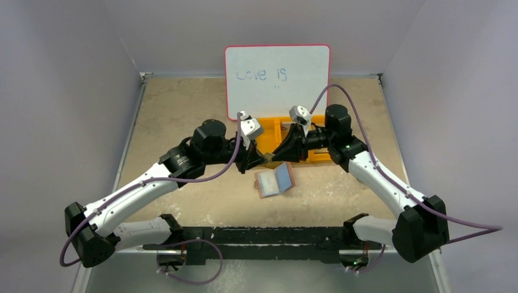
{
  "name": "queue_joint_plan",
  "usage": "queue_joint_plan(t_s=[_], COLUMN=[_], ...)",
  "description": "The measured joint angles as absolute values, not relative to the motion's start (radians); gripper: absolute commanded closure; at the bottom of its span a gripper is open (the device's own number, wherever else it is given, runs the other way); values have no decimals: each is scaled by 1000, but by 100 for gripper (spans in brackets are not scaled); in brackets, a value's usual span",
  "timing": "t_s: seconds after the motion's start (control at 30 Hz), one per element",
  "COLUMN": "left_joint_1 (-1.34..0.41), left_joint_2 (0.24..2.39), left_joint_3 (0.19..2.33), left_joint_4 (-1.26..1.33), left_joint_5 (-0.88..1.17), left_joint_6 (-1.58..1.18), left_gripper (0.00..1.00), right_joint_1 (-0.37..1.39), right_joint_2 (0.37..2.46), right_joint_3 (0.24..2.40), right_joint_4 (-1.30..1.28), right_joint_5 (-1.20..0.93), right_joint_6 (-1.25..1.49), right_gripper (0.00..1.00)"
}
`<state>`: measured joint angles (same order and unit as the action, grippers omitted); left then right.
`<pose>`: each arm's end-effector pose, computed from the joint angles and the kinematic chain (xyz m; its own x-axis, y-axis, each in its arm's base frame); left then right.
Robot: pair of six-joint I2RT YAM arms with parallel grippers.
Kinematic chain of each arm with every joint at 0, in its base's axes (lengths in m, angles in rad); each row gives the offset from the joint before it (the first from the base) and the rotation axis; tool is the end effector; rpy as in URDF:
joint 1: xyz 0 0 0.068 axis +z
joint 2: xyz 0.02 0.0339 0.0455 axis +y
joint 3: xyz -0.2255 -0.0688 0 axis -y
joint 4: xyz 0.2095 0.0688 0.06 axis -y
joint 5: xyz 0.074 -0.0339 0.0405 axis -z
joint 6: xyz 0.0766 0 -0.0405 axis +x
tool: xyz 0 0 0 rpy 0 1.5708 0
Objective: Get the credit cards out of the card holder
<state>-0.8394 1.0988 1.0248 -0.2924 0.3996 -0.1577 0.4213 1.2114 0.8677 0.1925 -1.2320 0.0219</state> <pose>0.1554 -0.2177 0.3069 -0.3821 0.2091 -0.9001 0.8791 0.3826 -0.2843 0.2045 0.1708 0.2955 -0.1590 -0.0633 -0.9852 -0.9835 -0.0766 0.1637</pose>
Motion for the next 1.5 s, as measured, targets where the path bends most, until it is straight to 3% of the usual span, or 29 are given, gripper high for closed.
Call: queue_joint_plan(t_s=[0.13,0.2,0.23,0.27,0.33,0.43,0.77,0.93,1.23,1.5], left_joint_1=[-838,-838,-838,-838,-838,-838,-757,-739,-722,-719], left_joint_2=[1099,1099,1099,1099,1099,1098,1037,1172,1422,1596], left_joint_3=[1017,1016,1016,1016,1016,1016,988,1051,1086,1208], left_joint_4=[-287,-287,-287,-287,-284,-277,-253,-298,-334,-340], left_joint_5=[391,386,383,379,368,318,-149,-367,-432,-486], left_joint_6=[-165,-165,-165,-165,-163,-184,-297,-367,-471,-521], left_gripper=[100,100,94,80,40,31,23,21,19,18], right_joint_1=[424,424,425,425,424,426,397,270,35,-2], right_joint_2=[1211,1211,1211,1211,1208,1200,1200,1250,1414,1457], right_joint_3=[871,871,873,875,875,875,1045,1177,1350,1350], right_joint_4=[183,174,170,168,163,146,-131,-325,-607,-665], right_joint_5=[-1235,-1246,-1249,-1249,-1247,-1221,-781,-641,-562,-550], right_joint_6=[11,-1,-6,-11,-21,-51,-359,-567,-815,-868], right_gripper=[97,100,100,100,100,100,100,100,100,100])
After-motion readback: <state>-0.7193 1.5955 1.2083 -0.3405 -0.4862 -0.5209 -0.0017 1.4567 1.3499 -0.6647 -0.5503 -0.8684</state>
